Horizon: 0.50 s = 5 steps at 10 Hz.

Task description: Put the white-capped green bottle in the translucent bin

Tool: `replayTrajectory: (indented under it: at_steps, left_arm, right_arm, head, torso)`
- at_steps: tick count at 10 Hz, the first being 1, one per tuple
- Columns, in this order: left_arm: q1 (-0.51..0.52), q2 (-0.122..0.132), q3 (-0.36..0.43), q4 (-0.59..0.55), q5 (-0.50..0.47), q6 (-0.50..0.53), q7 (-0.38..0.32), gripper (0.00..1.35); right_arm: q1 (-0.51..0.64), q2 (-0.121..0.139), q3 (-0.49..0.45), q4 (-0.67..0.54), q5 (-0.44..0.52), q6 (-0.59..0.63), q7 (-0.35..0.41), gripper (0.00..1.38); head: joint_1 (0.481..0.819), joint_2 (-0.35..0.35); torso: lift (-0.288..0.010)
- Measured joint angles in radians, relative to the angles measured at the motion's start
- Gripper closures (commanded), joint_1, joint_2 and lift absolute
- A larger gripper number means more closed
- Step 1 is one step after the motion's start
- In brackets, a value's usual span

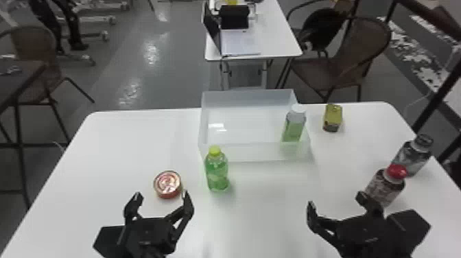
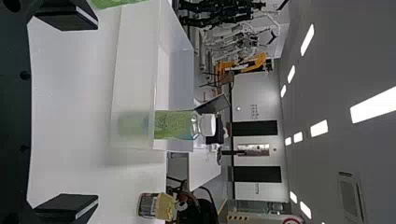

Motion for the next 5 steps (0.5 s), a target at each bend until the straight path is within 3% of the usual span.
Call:
replayTrajectory:
  at_steps: [5]
  left_arm:
    - [0.008,-0.006,0.011,-0.001,-0.023,-0.001,0.0,0.15]
  right_arm:
    - [0.001,0.014,0.0,0.01,0.0,-0.032,-0.018,0.0]
  head:
    - [0.695,0.06]
  torso:
    - [-0.08]
